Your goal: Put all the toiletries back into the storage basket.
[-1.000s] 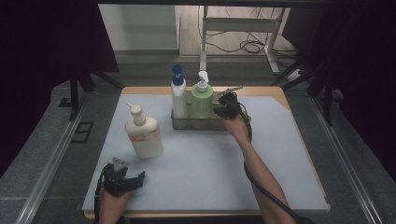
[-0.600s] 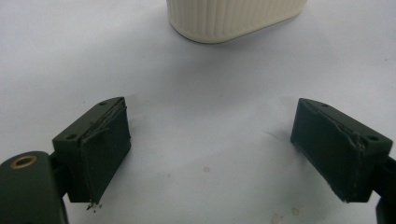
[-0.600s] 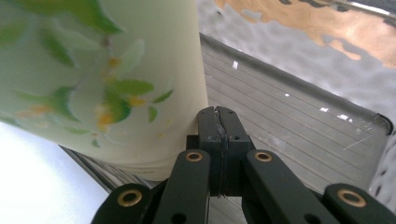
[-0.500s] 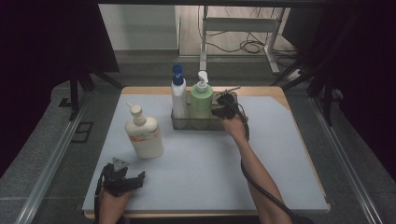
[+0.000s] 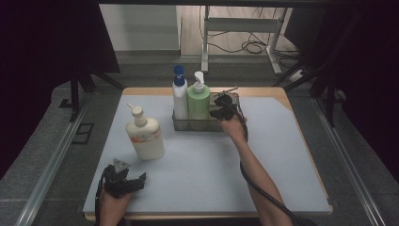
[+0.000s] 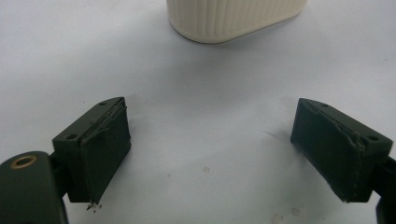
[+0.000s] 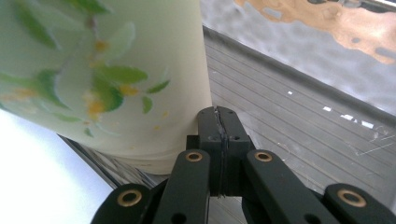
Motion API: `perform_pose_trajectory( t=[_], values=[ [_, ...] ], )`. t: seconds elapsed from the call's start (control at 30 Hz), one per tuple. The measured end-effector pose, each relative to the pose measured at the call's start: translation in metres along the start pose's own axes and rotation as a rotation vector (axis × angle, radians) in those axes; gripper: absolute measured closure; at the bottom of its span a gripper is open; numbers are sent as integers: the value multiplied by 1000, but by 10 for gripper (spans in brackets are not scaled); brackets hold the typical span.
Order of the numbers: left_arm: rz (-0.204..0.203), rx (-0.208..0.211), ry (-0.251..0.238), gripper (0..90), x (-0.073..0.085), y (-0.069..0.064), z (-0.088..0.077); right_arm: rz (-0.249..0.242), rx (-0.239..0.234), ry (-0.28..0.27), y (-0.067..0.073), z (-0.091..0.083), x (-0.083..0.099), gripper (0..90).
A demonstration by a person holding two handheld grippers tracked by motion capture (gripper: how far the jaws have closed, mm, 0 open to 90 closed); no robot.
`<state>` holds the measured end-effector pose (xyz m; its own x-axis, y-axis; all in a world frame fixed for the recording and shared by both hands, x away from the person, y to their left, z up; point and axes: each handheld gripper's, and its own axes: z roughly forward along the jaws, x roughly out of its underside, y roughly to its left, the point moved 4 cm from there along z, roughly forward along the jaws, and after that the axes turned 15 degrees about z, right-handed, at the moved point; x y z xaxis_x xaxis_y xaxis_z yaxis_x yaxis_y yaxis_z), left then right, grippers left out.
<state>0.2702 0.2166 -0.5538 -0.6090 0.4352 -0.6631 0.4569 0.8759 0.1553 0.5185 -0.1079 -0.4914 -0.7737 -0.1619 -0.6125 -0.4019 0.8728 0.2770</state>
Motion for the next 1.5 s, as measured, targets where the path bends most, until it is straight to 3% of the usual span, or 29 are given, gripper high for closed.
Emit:
perform_pose_trajectory(
  t=[0.5, 0.77, 1.0, 1.5],
  values=[
    [0, 0, 1, 115, 0, 0, 0, -20, 18, 10, 3, -3, 1, 893],
    [3, -1, 2, 116, 0, 0, 0, -14, 3, -31, -3, -8, 2, 813],
    [2, -1, 1, 117, 0, 0, 0, -50, -13, -56, 1, -21, 0, 774],
    [1, -1, 0, 116, 0, 0, 0, -91, -31, -101, -2, -53, 10, 456]
  ],
)
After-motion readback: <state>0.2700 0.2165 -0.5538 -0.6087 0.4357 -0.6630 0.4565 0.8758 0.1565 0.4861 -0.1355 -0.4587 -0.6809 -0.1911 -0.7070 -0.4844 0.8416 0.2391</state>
